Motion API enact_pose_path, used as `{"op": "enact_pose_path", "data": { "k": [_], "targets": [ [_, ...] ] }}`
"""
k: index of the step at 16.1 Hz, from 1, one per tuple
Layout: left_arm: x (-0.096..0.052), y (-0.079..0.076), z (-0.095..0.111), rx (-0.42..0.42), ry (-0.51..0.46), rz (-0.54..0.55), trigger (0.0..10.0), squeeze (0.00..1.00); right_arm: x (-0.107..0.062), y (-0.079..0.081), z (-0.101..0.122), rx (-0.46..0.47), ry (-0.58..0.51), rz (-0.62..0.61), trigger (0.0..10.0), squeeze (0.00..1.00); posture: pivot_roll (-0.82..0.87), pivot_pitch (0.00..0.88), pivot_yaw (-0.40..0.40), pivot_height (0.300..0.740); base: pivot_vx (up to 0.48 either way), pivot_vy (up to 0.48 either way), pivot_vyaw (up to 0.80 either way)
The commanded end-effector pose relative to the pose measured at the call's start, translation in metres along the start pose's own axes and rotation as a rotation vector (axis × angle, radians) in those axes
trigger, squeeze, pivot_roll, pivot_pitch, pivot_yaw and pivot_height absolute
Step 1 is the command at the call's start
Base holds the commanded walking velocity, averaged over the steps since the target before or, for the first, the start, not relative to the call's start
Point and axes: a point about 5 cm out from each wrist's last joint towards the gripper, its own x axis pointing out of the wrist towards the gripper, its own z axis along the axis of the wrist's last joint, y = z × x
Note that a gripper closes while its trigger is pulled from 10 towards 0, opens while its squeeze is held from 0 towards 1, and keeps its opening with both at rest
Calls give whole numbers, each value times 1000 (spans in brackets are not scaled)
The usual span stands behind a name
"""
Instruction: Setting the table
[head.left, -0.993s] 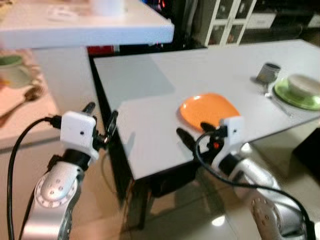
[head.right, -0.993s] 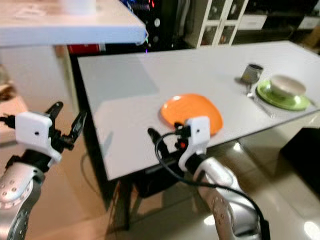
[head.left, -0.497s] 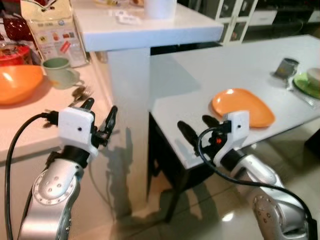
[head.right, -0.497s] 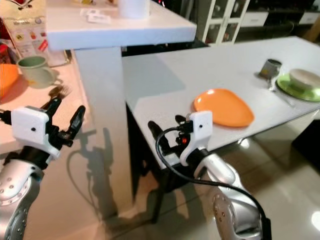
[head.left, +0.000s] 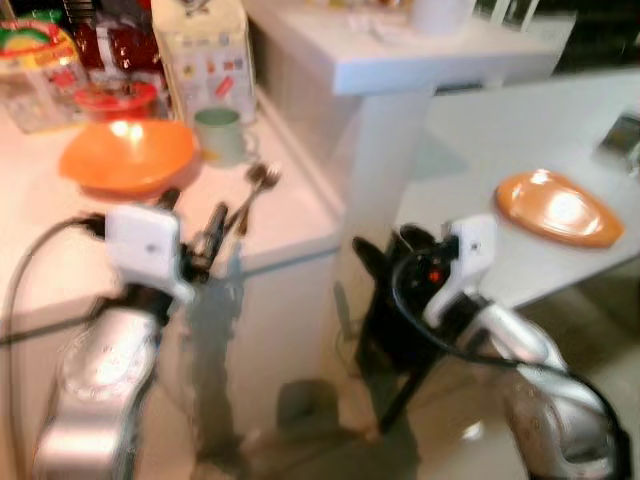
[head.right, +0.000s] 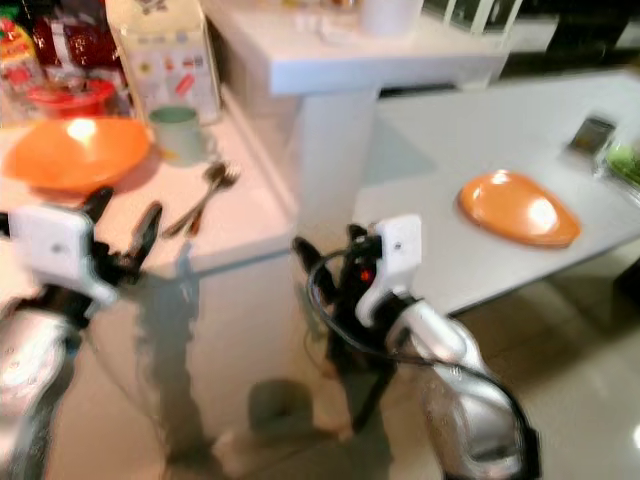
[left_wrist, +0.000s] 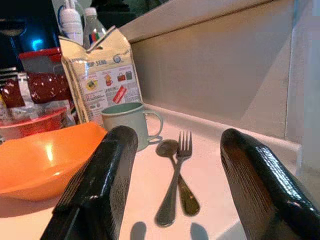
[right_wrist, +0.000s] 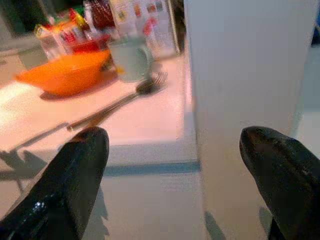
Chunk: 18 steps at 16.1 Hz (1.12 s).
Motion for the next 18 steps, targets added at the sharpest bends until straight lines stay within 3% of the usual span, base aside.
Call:
{"op": "enact_pose_path", "data": {
  "k": [1, 5, 7, 9, 18],
  "targets": [
    [1, 4, 0, 16, 7, 8, 10000, 0, 2, 2, 6, -5, -19, 4, 10000, 0, 76, 0, -51, 740, 0, 480, 0],
    [10, 12, 3, 24, -9, 70, 10000, 0, 3, 1, 6, 0, -24, -11, 10000, 0, 74, 0, -44, 740, 0, 240, 0],
    [21, 14, 4, 64, -13, 89, 10000, 0, 5, 3, 8, 0, -34, -13, 10000, 0, 71, 0, -35, 740, 0, -480, 0],
    [26, 12, 6, 40, -16, 94, 10000, 0, 5, 1, 9, -1, -41, -30, 10000, 0, 69, 0, -27, 740, 0, -476, 0],
    [44, 7, 11, 36, -59, 72, 10000, 0, 10, -8, 19, -10, -67, -71, 10000, 0, 62, 0, -21, 740, 37, 0, -83]
  ]
}}
